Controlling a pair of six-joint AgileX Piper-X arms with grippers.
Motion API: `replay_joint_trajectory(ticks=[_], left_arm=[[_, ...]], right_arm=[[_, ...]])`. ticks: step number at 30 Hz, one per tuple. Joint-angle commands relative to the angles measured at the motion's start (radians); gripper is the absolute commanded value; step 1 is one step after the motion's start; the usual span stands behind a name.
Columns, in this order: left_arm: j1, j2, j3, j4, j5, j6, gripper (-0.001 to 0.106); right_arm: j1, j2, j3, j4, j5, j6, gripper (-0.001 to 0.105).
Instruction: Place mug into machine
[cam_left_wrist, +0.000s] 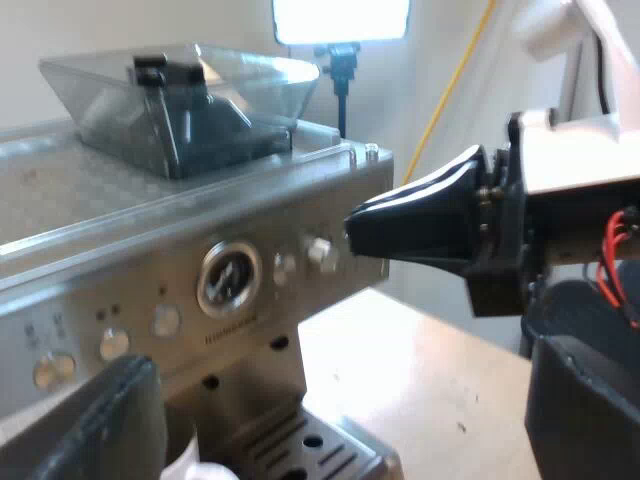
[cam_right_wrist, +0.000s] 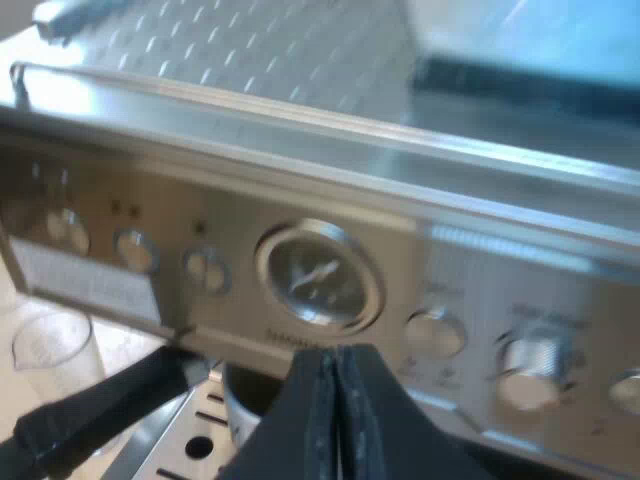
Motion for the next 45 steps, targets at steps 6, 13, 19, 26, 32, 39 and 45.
replay_joint_trajectory(ticks=[6, 13, 19, 26, 32, 39, 45], left_arm=[[0.062, 0.116, -0.123, 0.042, -0.002, -0.028, 0.081], [0.168, 0.213, -0.222, 0.048, 0.006, -0.021, 0.062], [0.228, 0.239, -0.25, 0.048, 0.006, -0.012, 0.041], [0.328, 0.239, -0.25, 0.092, -0.011, -0.012, 0.041], [0.36, 0.236, -0.25, 0.184, -0.019, -0.004, 0.044], [0.36, 0.202, -0.25, 0.274, -0.026, 0.039, 0.078], [0.36, 0.153, -0.25, 0.341, -0.091, 0.042, 0.075]], right_arm=[[-0.139, -0.1, -0.024, 0.071, 0.012, -0.004, 0.0], [-0.287, -0.166, -0.07, 0.212, -0.012, -0.044, 0.0], [-0.457, -0.225, -0.092, 0.341, -0.094, -0.102, 0.0], [-0.676, -0.306, -0.092, 0.458, -0.147, -0.096, 0.0], [-0.831, -0.374, -0.092, 0.499, -0.268, -0.099, 0.0], [-0.915, -0.436, -0.092, 0.504, -0.348, -0.119, 0.045], [-0.915, -0.44, -0.09, 0.576, -0.33, -0.123, 0.065]])
